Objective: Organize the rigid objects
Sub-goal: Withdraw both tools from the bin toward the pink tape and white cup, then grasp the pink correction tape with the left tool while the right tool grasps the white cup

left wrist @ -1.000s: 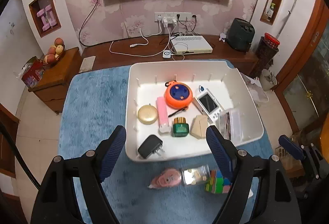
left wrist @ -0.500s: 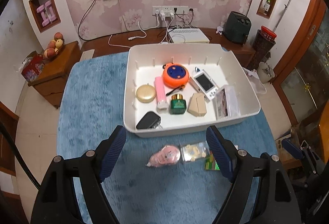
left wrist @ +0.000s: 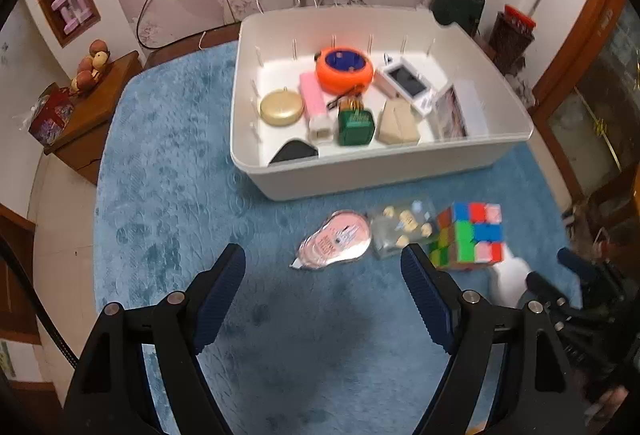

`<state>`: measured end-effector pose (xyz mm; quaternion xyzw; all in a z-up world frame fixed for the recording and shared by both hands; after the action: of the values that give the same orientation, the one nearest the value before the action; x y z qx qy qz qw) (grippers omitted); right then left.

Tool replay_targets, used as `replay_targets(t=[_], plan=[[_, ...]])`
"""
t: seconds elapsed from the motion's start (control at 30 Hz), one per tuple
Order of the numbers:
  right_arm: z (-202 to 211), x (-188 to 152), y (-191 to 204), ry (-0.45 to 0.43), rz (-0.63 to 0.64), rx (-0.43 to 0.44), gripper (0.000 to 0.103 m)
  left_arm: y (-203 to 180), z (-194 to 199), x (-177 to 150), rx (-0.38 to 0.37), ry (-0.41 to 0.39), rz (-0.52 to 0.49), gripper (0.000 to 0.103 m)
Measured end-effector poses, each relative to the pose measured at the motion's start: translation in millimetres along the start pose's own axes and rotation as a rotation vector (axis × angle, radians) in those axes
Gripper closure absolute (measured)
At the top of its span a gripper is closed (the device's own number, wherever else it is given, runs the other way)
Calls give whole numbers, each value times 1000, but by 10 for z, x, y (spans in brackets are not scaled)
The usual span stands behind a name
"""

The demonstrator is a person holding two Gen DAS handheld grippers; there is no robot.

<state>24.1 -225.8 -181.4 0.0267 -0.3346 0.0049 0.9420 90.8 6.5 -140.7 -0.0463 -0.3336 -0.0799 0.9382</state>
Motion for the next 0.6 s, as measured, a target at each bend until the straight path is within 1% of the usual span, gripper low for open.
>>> replay_targets(t=[0.23,0.3,0.37,0.43,0.53,0.6], plan=[[-215,-173,-25,64,25,-2,38,39,-315,-182,-34,40,-80,20],[-246,-200,-49,70,16,16,37,67,-406,-211,-36,59,-84,20],[-262,-194,-71,68,8,23,34,93,-511,-247,-54,81,-87,20],[-273,-185,-81,69,8,42,34,96,-602,-270,-63,94,-106,20],[-300,-183,-74,88,16,97,34,70,-736,-308,-75,117,-137,20],[-305,-192,-64,93,37,102,34,50,-819,-328,-77,130,-159,20]])
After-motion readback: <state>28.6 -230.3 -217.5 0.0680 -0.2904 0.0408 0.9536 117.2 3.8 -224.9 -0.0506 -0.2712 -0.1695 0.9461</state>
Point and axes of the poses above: each gripper's, at about its wrist camera, not at the fingertips, and z roughly against the way its jaws point, y to its left, x to its top, the point moved 1 cm from there along -z, roughly the way its jaws point, and after that the axes turned 13 degrees about -y, right-handed, at the moved point
